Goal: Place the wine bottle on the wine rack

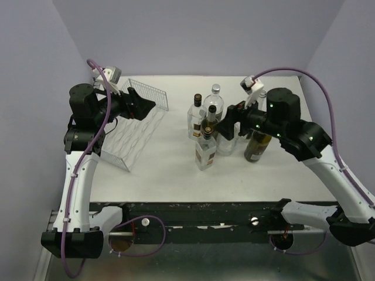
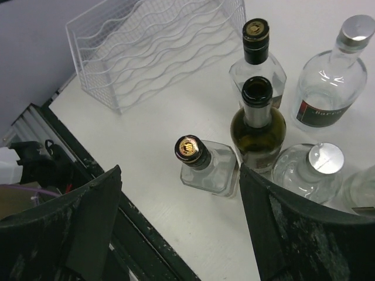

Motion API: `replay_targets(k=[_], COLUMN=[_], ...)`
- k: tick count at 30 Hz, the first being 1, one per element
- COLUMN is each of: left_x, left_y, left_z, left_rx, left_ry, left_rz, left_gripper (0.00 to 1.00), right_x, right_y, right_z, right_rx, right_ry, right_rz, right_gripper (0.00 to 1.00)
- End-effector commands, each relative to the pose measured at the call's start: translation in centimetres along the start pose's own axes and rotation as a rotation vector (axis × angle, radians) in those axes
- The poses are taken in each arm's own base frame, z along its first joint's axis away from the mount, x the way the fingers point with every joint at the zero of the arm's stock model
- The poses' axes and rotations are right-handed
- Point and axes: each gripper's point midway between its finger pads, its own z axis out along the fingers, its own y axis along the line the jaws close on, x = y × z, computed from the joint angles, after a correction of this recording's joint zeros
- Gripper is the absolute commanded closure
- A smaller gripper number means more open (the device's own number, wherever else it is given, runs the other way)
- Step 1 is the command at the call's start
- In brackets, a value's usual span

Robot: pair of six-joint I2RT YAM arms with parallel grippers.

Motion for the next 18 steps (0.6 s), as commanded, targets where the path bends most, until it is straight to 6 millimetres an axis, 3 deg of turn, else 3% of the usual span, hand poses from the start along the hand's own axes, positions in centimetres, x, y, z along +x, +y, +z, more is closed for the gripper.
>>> replay_targets(k=[1, 5, 13, 15, 18], left_x=[-1.3, -0.8, -0.1, 0.2, 0.8], left_y=[-2.6, -2.2, -1.4, -1.3, -1.1], left_z=[-0.5, -0.6, -1.3, -1.4, -1.4], left_rx=[0.113, 0.089, 0.032, 0.025, 0.014], left_ry=[-0.043, -0.032, -0.035, -0.033, -0.027], left_rz=[0.044, 0.026, 0.051, 0.047, 0.042], left_gripper=[0.01, 0.01, 0.01, 0.01, 0.01], right_x=[2.1, 3.3, 6.3, 7.1, 7.9], right_y=[-0.2, -1.3, -0.5, -0.6, -0.5], right_z=[2.7, 5.0, 8.0, 8.5, 8.8], right_rx=[0.099, 0.214, 0.238, 0.259, 0.28], right_ry=[0.088, 0.155, 0.254, 0.275, 0.306], right_rz=[-0.103, -0.07, -0.127, -0.143, -0.126], right_gripper=[0.11, 0.12, 0.23, 0.3, 0.54])
